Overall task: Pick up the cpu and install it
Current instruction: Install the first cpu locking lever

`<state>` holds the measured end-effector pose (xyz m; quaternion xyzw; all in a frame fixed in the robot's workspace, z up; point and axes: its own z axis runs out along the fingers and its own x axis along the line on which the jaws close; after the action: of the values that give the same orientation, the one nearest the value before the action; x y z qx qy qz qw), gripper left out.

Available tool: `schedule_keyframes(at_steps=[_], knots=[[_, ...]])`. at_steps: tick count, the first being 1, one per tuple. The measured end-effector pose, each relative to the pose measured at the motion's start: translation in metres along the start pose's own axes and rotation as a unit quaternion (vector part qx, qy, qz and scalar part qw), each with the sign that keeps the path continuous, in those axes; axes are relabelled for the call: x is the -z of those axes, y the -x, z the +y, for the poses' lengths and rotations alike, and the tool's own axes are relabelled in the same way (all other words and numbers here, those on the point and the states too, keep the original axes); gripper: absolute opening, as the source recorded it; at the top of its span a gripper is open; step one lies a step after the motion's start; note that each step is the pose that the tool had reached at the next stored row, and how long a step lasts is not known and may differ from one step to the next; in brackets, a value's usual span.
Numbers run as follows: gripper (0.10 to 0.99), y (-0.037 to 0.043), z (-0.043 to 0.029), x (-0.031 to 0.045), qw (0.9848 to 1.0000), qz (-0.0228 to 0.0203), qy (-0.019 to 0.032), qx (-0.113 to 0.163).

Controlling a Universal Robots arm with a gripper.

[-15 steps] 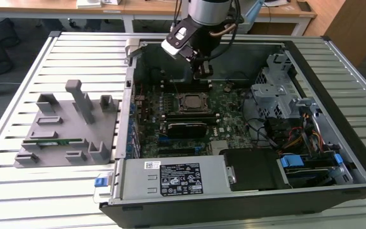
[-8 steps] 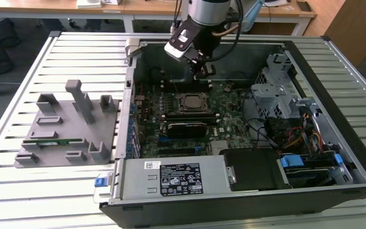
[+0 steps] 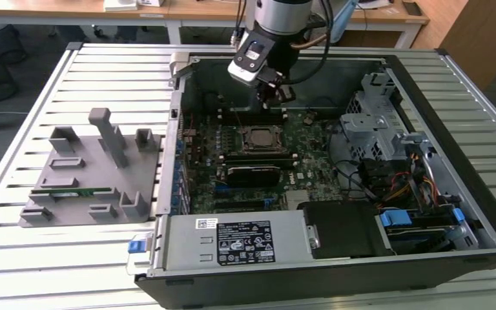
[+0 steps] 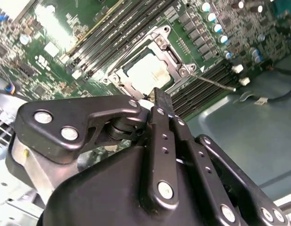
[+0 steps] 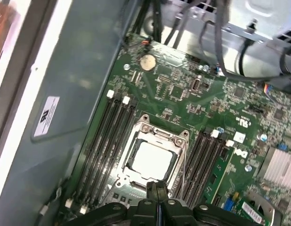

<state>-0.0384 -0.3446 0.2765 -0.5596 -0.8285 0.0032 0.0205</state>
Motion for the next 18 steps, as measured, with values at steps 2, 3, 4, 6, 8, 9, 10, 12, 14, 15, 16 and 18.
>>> schedule_keyframes(at_steps=[2,3,4,6,8,9,10,12,14,15,16,18], knots=[[0.106,0.0000,0.0000,-0.0003,0.9998,-0.0005,-0.0006,0.019],[0.106,0.0000,0.0000,-0.0004,0.9996,-0.0008,-0.0008,0.027],[0.106,0.0000,0.0000,-0.0006,0.9993,-0.0010,-0.0011,0.037],[0.106,0.0000,0.0000,-0.0011,0.9985,-0.0015,-0.0014,0.054],[0.106,0.0000,-0.0001,-0.0013,0.9979,-0.0030,0.0003,0.065],[0.106,0.0001,0.0000,-0.0015,0.9977,-0.0045,0.0035,0.067],[0.106,0.0001,0.0000,-0.0017,0.9975,-0.0061,0.0070,0.070],[0.106,0.0000,0.0001,-0.0020,0.9970,-0.0078,0.0110,0.077],[0.106,0.0001,0.0001,-0.0021,0.9956,-0.0080,0.0109,0.092],[0.106,0.0001,0.0001,-0.0023,0.9948,-0.0081,0.0107,0.101],[0.106,0.0001,0.0000,-0.0026,0.9938,-0.0082,0.0105,0.110],[0.106,0.0001,0.0001,-0.0030,0.9917,-0.0085,0.0100,0.128]])
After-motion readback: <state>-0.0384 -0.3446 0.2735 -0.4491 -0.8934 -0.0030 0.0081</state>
